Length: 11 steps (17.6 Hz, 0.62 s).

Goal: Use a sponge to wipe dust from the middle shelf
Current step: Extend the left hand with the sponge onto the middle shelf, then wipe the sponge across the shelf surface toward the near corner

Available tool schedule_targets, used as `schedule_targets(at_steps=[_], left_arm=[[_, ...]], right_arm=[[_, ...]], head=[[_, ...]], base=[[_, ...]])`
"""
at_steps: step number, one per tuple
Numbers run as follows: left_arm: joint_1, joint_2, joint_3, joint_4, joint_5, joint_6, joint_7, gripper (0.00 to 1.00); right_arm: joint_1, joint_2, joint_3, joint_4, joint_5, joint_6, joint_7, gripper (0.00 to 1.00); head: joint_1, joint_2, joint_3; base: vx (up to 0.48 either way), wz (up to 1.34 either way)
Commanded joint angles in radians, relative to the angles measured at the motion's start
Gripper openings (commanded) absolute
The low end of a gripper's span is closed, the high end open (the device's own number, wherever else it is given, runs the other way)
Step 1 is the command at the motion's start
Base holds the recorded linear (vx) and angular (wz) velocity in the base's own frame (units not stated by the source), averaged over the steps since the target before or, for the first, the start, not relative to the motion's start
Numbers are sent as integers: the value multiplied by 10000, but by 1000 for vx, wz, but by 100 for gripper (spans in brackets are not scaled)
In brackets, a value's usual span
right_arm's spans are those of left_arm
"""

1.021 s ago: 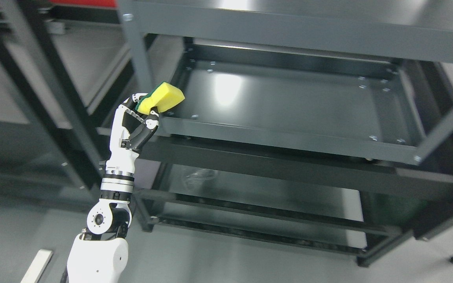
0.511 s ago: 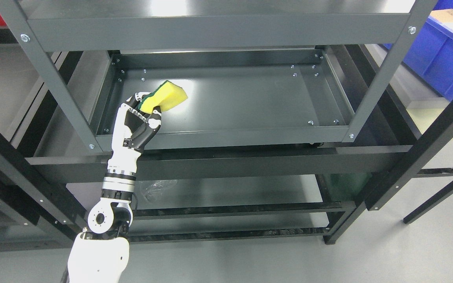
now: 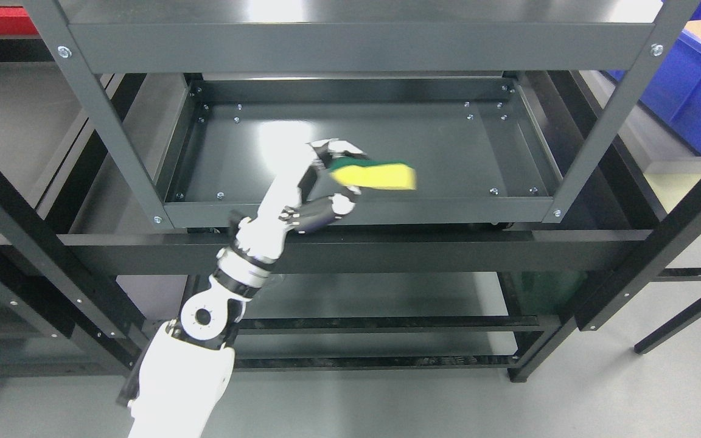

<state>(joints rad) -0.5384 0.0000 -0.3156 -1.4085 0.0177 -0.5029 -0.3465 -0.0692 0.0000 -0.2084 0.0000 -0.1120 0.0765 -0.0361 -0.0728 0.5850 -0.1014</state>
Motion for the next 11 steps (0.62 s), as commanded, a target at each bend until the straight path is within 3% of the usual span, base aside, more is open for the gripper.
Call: schedule_targets(at_steps=[1,6,11], left_arm=[[-2097,174,-4203,-304,-3208,-981,-139,0],[-4859,174,-4561,-487,-5375,-2301,-124,0],[-6885,174,-2462,-1301,-7002,-2731,-934,0]], right_arm=[[2,-175,-2,-174,0,2,-7,100],[2,-175,-2,-174,0,2,-7,100],[2,-175,13,-174,0,2,-7,100]], head=[[0,0,0],[0,0,0],[0,0,0]], base=[[-2,59],[0,0],[-3,102]])
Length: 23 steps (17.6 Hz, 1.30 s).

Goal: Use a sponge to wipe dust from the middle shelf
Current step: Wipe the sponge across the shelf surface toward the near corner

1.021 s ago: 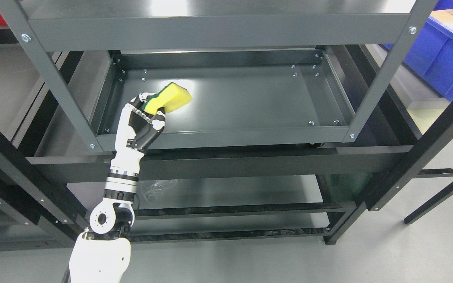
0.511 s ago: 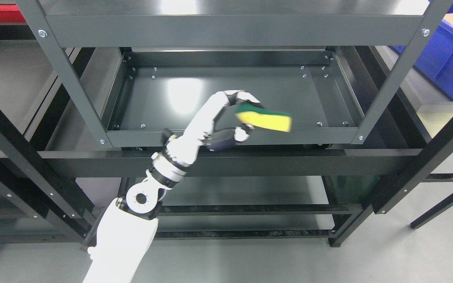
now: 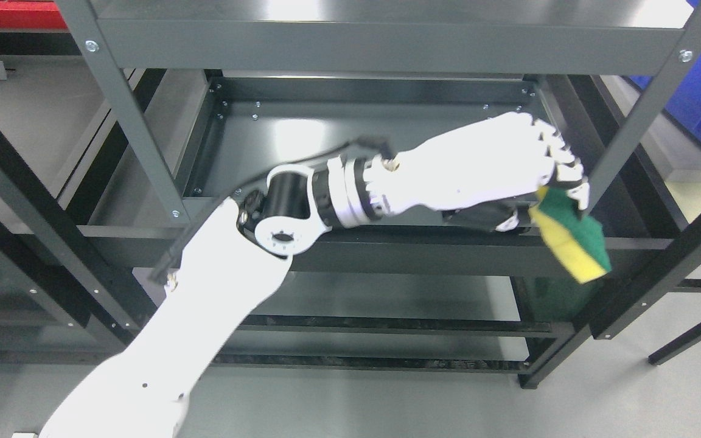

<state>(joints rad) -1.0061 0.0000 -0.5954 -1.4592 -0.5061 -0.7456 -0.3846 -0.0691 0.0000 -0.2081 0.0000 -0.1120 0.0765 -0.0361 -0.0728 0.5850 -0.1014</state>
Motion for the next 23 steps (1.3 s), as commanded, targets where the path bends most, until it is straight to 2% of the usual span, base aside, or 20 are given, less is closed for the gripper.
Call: schedule_targets(at_steps=[1,6,9,11,12,21,23], left_arm=[[-2469,175,582,-809,-1826,-398,-769,0],[-2626,175,2192,-978,-2302,-398,-1797,0],[-1876,175,3326,-963,-2226,-398,-2227,0],[-1065,520,4368,-963,-1860,-398,-2702,0],[-696,826,4723,-963,-1477,-398,-2947,0],[1070,5839,7026,-933,2143,-398,-3118,0],[1804,6594,7424,-932,2636,-398,-3118,0]], right_arm=[[1,-175,-5,-174,0,2,-7,100],[1,-175,-5,-174,0,2,-7,100],[1,-175,-6,-174,0,2,-7,100],[1,-175,-6,-174,0,2,-7,100],[1,-175,-6,-174,0,2,-7,100],[1,-175,-6,-174,0,2,-7,100],[1,-175,10,-174,0,2,-7,100]], head=[[0,0,0],[0,0,0],[0,0,0],[0,0,0],[0,0,0],[0,0,0],[0,0,0]], base=[[-3,114],[-3,37],[0,0],[0,0],[0,0],[0,0],[0,0]])
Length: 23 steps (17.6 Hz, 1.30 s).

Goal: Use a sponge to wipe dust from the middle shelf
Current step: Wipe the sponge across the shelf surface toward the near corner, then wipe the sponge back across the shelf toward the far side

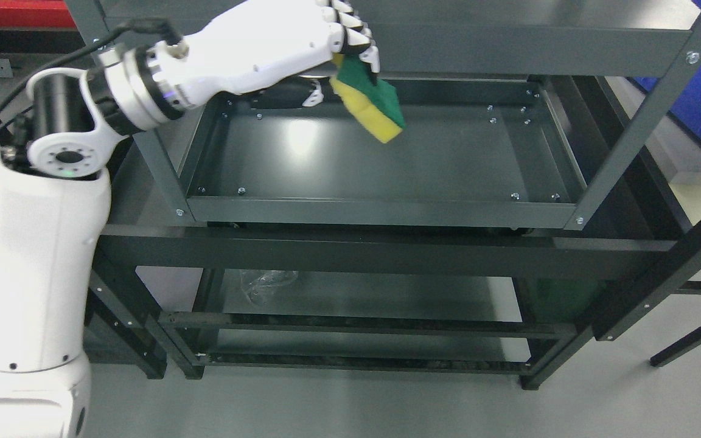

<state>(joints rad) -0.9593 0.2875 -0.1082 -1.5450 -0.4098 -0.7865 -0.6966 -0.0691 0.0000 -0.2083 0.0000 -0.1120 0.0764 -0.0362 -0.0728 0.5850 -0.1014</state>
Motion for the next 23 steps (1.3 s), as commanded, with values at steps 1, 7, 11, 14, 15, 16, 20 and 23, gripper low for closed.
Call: schedule_targets(at_steps=[1,7,11,14,15,16,20,23], left_arm=[[1613,3843,2889,-59,1766,11,2,0],[1862,3845,3169,-104,1951,11,17,0],[346,1611,535,-135,1646,11,-257,0],[-224,-1406,-220,-74,374,11,-1161,0],[-210,-2602,-419,-28,-39,11,-1574,0],[-194,-2700,-649,33,-332,11,-1927,0],[-317,-2700,-2522,80,-1070,11,-846,0],[-317,-2700,-2599,95,-1484,11,703,0]], right_arm=[[1,-175,-3,-174,0,3,-7,100],[1,-175,-3,-174,0,3,-7,100],[1,-175,12,-174,0,3,-7,100],[1,-175,-3,-174,0,3,-7,100],[1,-175,-3,-174,0,3,-7,100],[1,-175,-3,-174,0,3,-7,100],[1,-175,-3,-174,0,3,-7,100],[1,-175,-3,-174,0,3,-7,100]], head=[[0,0,0],[0,0,0],[0,0,0],[0,0,0],[0,0,0],[0,0,0],[0,0,0],[0,0,0]], base=[[0,0],[0,0],[0,0],[0,0],[0,0],[0,0],[0,0],[0,0]])
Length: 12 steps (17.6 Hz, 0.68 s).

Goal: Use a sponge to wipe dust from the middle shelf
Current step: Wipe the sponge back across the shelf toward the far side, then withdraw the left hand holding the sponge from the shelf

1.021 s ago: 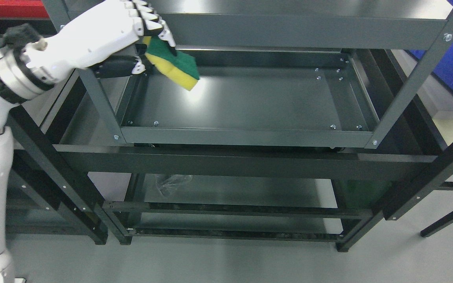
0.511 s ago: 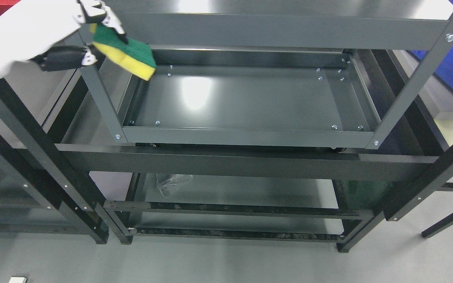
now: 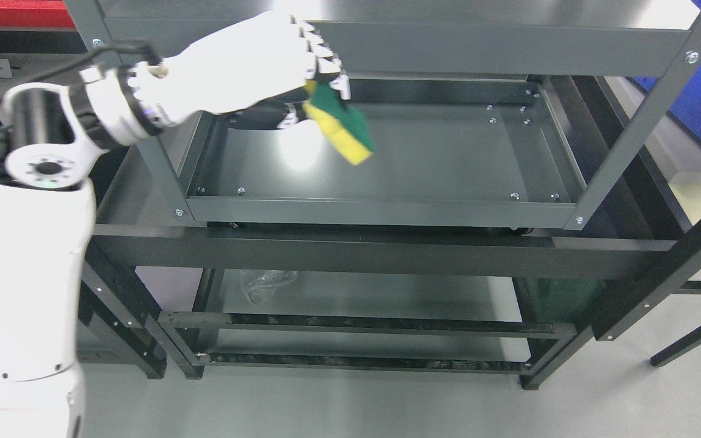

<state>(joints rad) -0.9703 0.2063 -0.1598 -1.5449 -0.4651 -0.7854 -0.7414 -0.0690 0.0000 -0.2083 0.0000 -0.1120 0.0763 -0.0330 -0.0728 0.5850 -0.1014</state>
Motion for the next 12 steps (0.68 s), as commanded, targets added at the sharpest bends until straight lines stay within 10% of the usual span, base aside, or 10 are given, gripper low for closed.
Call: schedule_targets(at_steps=[1,8,12], left_arm=[[-207,-1889,-2190,124,-1206,0,1611,0],[-420,-1889,-4855,661,-2251,0,4940,0],[-559,-1889,-6147,921,-2267,1731,6139,0]], right_arm=[[0,-175,-3,-175,0,4,-38,100],[0,-175,-3,-175,0,4,-38,100],[0,-175,-3,-175,0,4,-38,100]], head=[[0,0,0],[0,0,0],[0,0,0]], base=[[0,0],[0,0],[0,0]])
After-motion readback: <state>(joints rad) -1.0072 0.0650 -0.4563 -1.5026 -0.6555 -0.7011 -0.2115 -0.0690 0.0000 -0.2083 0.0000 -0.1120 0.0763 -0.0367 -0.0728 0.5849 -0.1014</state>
